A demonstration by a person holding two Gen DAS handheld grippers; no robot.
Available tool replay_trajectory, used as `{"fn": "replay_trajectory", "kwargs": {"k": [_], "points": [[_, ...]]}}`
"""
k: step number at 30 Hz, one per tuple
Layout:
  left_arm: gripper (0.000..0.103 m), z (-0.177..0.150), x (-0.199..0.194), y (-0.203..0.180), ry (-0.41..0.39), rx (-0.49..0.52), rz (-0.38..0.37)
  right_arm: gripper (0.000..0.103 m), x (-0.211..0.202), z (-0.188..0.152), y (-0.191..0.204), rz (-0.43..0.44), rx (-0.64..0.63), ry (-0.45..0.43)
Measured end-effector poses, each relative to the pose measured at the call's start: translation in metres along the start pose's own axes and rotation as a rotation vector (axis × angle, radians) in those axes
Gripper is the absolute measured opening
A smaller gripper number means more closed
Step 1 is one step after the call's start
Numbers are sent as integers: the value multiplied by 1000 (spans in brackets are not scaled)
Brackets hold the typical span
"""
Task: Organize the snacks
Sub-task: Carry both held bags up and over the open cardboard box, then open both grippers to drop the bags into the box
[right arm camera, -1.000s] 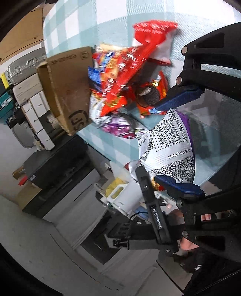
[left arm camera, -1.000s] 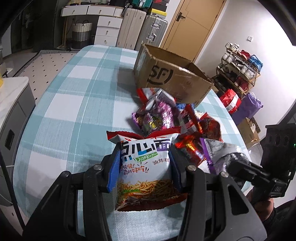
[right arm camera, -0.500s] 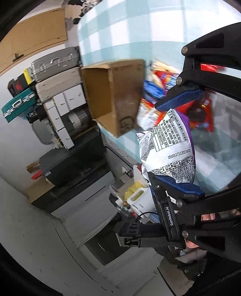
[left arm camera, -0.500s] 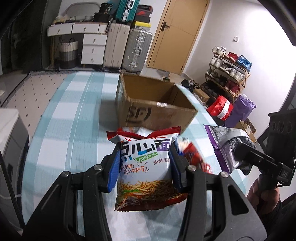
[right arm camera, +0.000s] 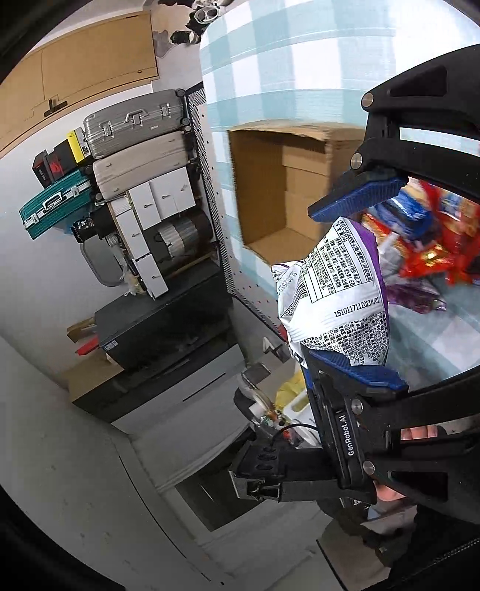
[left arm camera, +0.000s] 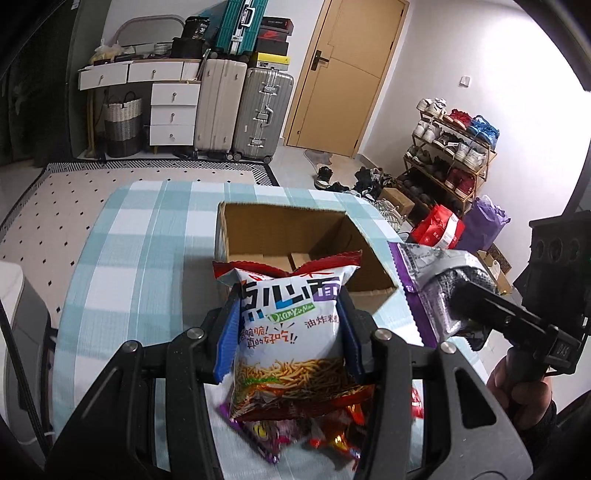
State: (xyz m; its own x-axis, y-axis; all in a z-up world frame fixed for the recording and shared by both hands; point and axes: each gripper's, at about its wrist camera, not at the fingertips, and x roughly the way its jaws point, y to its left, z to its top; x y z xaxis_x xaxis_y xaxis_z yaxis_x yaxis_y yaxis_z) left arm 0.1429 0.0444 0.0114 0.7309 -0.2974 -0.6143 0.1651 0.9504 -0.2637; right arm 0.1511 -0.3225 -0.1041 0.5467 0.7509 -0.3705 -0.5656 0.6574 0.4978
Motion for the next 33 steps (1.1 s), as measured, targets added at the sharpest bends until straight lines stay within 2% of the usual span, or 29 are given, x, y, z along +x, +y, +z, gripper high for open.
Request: {"fn": "replay_trajectory", "kwargs": {"k": [10,17,26,29,31,32,33], "points": [[44,48,57,2,34,-10,11,71,40,49,-32,-30,3,4],[44,64,94,11,63,-8,15,71,70,55,-56,-63,10,27],[44,65,138,14,108,-1,4,71,95,50,-81,-146,7,64],[44,64,148,16,118,-9,-31,72,101,48,-89,-170,15,70],[45,65,156,16,129,-14,-29,77,105,47,-95,-184,32,81],[52,66,159,17,137,-18,-18,81,106,47,-98,-191,46,87],[60,67,161,17,143,-19,-18,90,107,47,-101,-197,56,88]]}}
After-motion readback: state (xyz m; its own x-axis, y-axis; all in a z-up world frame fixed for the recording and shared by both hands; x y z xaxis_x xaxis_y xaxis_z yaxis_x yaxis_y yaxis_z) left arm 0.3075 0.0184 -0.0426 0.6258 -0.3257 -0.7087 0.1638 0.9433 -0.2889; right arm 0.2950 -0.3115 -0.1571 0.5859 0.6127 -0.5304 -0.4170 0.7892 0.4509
